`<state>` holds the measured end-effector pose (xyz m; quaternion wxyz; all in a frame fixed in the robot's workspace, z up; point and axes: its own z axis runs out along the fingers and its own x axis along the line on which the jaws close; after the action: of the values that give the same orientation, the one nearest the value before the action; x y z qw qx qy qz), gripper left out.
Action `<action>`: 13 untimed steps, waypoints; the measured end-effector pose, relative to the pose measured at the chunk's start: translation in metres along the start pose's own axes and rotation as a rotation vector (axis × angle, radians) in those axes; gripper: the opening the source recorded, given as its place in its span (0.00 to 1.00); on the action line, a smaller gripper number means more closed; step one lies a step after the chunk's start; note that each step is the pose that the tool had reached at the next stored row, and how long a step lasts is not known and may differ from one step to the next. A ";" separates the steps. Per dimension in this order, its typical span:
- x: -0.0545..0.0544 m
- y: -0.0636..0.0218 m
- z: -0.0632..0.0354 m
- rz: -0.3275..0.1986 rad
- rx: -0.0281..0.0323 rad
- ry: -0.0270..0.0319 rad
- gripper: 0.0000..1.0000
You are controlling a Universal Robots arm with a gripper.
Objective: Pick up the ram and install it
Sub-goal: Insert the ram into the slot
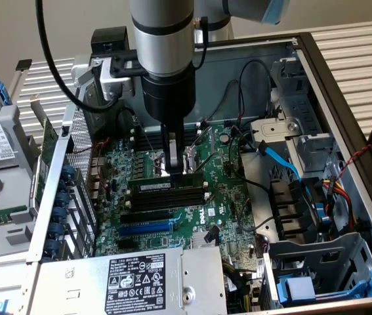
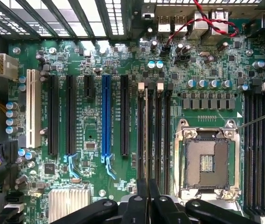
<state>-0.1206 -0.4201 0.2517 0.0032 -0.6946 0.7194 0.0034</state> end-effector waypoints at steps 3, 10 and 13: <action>0.000 -0.0010 0.0000 0.000 -0.0001 0.0004 0.12; 0.001 -0.0011 0.0032 0.000 0.0000 0.0003 0.12; 0.001 -0.0011 0.0045 0.000 0.0004 0.0003 0.12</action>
<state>-0.1195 -0.4215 0.2472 0.0032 -0.6945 0.7195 0.0032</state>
